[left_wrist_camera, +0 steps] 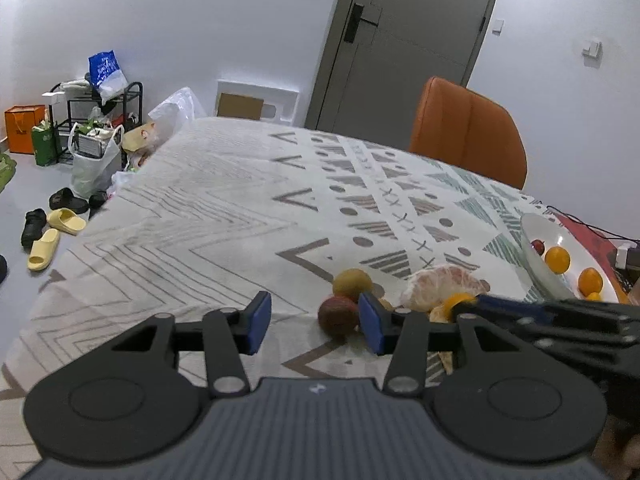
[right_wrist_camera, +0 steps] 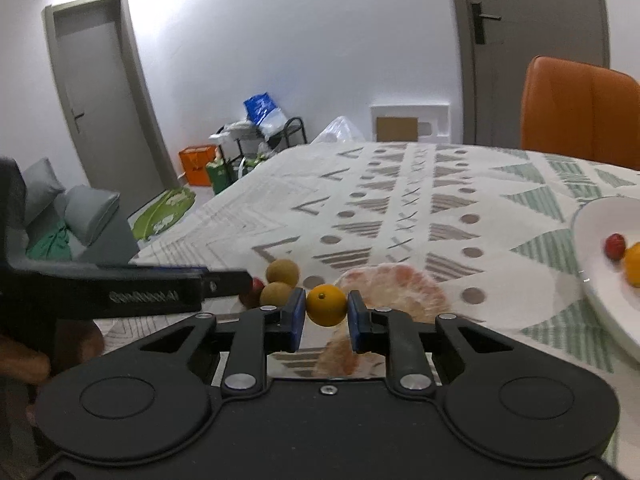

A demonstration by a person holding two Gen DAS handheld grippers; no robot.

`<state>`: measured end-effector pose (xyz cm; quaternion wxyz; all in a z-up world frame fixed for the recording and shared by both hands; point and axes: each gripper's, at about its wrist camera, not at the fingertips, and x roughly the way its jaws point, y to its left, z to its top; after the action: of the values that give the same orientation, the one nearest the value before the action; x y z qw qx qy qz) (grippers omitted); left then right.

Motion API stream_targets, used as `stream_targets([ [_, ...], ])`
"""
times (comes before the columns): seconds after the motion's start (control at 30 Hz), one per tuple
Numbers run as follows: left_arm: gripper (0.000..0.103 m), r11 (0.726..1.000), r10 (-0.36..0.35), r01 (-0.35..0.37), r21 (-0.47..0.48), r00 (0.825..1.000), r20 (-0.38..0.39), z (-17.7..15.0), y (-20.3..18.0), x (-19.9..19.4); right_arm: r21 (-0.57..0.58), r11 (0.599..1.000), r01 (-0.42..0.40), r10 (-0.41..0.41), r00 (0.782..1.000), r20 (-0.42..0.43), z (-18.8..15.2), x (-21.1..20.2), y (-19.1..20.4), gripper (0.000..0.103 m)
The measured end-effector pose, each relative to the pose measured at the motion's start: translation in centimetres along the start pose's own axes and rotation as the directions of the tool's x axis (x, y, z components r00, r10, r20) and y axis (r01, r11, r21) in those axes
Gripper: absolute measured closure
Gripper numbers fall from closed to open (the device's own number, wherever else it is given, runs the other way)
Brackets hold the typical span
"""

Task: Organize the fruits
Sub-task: 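Grasp a dark red plum with the left tool while the right tool lifts its yellow citrus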

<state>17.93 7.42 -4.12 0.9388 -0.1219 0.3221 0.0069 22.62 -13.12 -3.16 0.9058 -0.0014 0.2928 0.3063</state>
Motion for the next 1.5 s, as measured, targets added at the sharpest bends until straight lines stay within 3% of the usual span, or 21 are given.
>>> stream_targets([
  [0.13, 0.069, 1.000, 0.009, -0.009, 0.009, 1.000, -0.016, -0.6, -0.5, 1.0, 0.021, 0.999, 0.035, -0.035, 0.999, 0.015, -0.4, -1.1, -1.0, 0.082],
  [0.2, 0.080, 0.999, 0.014, -0.013, 0.029, 1.000, -0.014, -0.8, -0.8, 1.1, 0.037, 0.998, 0.048, -0.049, 0.999, 0.025, -0.7, -1.8, -1.5, 0.082],
  [0.5, 0.080, 0.998, 0.040, -0.041, 0.045, 0.999, 0.023, 0.2, -2.2, 0.6, 0.099, 0.992, 0.084, -0.092, 0.993, 0.074, -1.6, -4.0, -4.1, 0.082],
  [1.5, 0.080, 0.975, -0.044, 0.036, 0.220, 0.998, 0.034, 0.4, -12.6, 0.4, 0.266, 0.957, 0.115, -0.165, 0.971, 0.173, -4.2, -9.7, -11.9, 0.082],
])
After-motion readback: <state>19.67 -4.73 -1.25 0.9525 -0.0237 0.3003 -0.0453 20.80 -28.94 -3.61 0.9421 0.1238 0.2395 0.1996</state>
